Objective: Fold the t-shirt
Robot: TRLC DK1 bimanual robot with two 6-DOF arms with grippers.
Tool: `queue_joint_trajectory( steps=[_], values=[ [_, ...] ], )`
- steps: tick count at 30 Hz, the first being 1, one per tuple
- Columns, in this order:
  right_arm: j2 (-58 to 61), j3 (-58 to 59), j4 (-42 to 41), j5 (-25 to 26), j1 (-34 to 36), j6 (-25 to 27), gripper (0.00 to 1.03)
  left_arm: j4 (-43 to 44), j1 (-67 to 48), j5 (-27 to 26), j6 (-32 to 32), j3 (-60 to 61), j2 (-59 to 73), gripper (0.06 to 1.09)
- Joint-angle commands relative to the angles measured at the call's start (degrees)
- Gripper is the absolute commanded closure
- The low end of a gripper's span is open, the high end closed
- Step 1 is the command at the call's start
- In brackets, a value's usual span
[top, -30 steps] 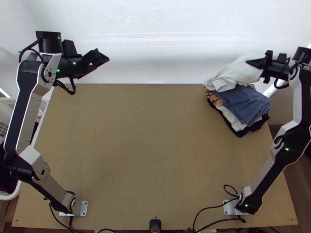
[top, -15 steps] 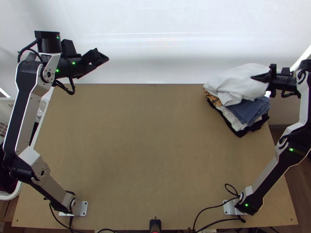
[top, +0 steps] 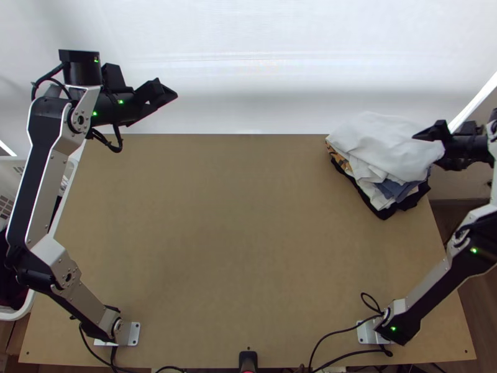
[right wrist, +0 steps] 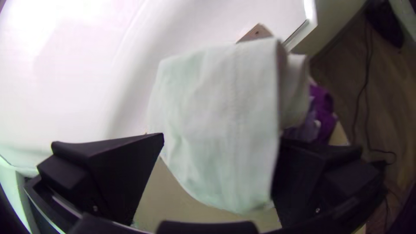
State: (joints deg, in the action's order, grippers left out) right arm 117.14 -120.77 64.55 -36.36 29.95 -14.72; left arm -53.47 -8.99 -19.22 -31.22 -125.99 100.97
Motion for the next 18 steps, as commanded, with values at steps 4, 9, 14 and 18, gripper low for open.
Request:
queue_joint_trajectory(
  steps=[4, 9, 14, 18],
  values=[
    [-11.4, 8.4, -8.7, 19.3, 3.3, 5.7, 0.04, 0.4, -0.2, 0.0, 0.1, -0.7, -1.8, 0.1],
    [-21.0, 20.0, -26.6, 24.2, 2.7, 9.7, 0.04, 0.5, -0.1, 0.0, 0.1, -0.8, -2.1, 0.1],
    [-26.7, 31.8, -46.5, 27.9, -4.2, 13.5, 0.04, 0.5, 0.5, 0.0, 0.1, -0.9, -2.7, 0.1],
    [-25.6, 37.2, -55.6, 30.6, -9.6, 14.3, 0.04, 0.5, 1.6, 0.0, 0.0, -0.8, -3.4, 0.1]
  ],
)
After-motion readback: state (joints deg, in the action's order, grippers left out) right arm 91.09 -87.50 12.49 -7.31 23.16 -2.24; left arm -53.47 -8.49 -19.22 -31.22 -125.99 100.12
